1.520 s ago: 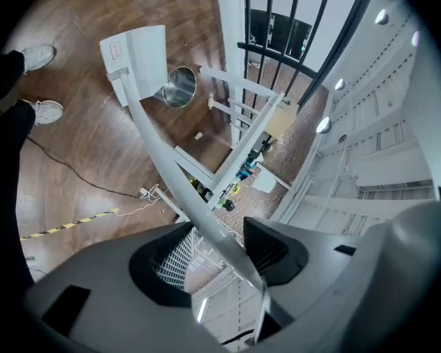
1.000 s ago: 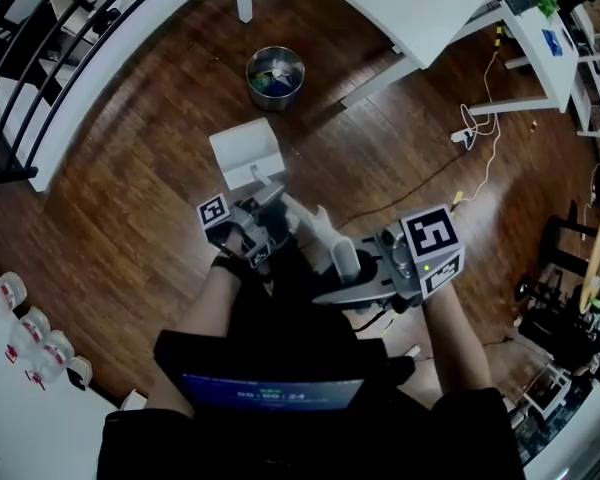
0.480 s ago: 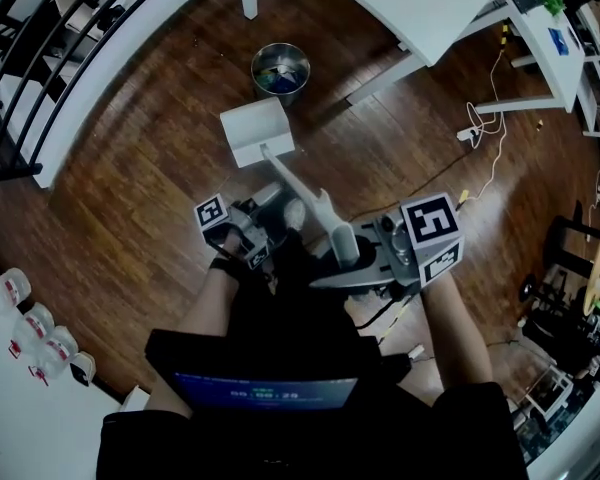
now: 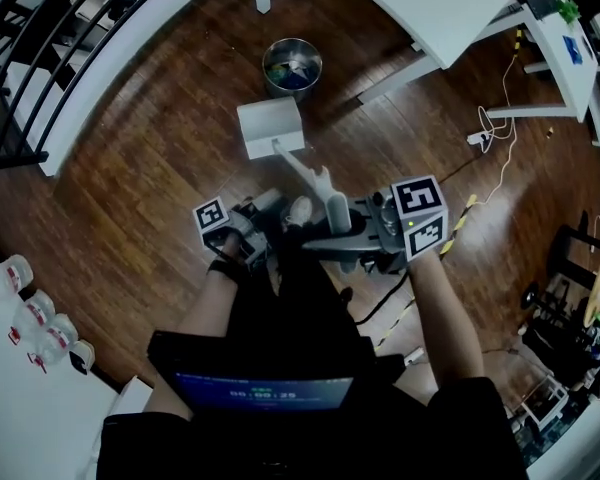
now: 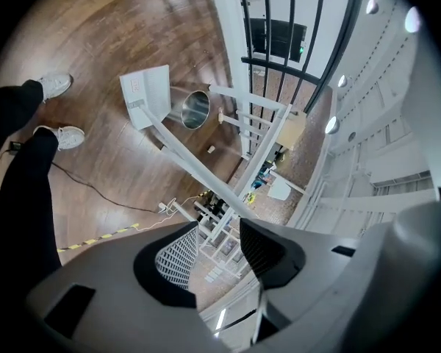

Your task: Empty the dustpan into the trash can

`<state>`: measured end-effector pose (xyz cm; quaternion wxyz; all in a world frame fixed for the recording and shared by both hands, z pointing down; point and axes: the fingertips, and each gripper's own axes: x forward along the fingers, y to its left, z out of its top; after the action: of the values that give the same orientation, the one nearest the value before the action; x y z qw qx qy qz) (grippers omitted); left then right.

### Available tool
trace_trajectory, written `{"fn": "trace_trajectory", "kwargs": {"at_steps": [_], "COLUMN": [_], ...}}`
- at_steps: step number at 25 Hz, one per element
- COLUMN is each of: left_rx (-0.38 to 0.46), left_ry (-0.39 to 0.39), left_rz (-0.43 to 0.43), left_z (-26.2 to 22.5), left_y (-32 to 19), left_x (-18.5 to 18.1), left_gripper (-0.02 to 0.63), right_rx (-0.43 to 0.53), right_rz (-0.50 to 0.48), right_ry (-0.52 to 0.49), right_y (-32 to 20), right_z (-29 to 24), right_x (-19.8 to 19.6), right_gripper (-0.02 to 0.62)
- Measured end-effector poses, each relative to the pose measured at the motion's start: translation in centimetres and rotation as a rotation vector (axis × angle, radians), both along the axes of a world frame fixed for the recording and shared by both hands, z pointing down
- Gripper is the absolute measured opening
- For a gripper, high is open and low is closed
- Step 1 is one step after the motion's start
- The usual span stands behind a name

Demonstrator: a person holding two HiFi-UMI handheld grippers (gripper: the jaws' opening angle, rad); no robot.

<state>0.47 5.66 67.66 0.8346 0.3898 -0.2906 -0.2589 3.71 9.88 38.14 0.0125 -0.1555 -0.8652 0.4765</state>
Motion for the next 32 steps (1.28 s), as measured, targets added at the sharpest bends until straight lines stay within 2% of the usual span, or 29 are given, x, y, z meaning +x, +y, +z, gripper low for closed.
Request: {"fn": "trace_trajectory", "kwargs": {"at_steps": [3, 4, 7, 8, 10, 13, 21, 23, 27, 30, 32], "left_rx": [0.014, 0.024, 0.064, 0.082, 0.128, 0.233, 0.606, 0.699, 0.888, 0.968, 0.978], "left_ry": [-0.060, -0.074, -0.102, -0.116, -0.151, -0.197, -0.266, -0.347, -0.592, -0.785, -0.893], "left_rz": [-0.013, -0.028, -0.081, -0.093, -0.103, -0.102, -0.118, -0.068, 0.097, 0.195, 0.226], "left_z": [0.5, 0.3, -0.6, -1.0, -2.2, -4.7, -14.2, -16.2, -19.0, -20.0, -19.5], "left_y": [0.5, 0.5, 0.0, -0.2, -1.0, -2.4, -6.0, -6.2, -5.9, -6.4, -7.4], "left_x": [-2.2, -3.1, -5.9, -6.8, -8.5, -10.2, -11.1, -10.9, -9.9, -9.3, -9.7], "left_gripper": [0.169, 0.148, 0.147, 0.136, 0.073, 0.005, 0.000, 0.000, 0.000, 0.000, 0.000], "right_rx": [-0.013, -0.015, -0.026, -0.031, -0.046, -0.068, -0.101, -0.114, -0.131, -0.140, -0.144], "right_rz": [0.009, 0.009, 0.005, 0.005, 0.016, 0.031, 0.066, 0.080, 0.098, 0.116, 0.130], "right_ry": [0.000, 0.006, 0.017, 0.018, 0.017, 0.020, 0.073, 0.077, 0.086, 0.088, 0.094], "right_y": [-0.7, -0.8, -0.9, -1.0, -1.2, -1.4, -1.3, -1.3, -1.0, -1.1, -1.4], "right_z": [2.1, 3.0, 5.4, 6.2, 7.7, 9.7, 14.1, 14.7, 15.7, 16.2, 16.6], "right_x": [-0.2, -0.3, -0.6, -0.6, -0.8, -0.8, -0.3, 0.0, 0.3, 0.6, 0.8], "right_gripper": [0.034, 0.032, 0.028, 0.028, 0.026, 0.025, 0.025, 0.025, 0.023, 0.023, 0.024]}}
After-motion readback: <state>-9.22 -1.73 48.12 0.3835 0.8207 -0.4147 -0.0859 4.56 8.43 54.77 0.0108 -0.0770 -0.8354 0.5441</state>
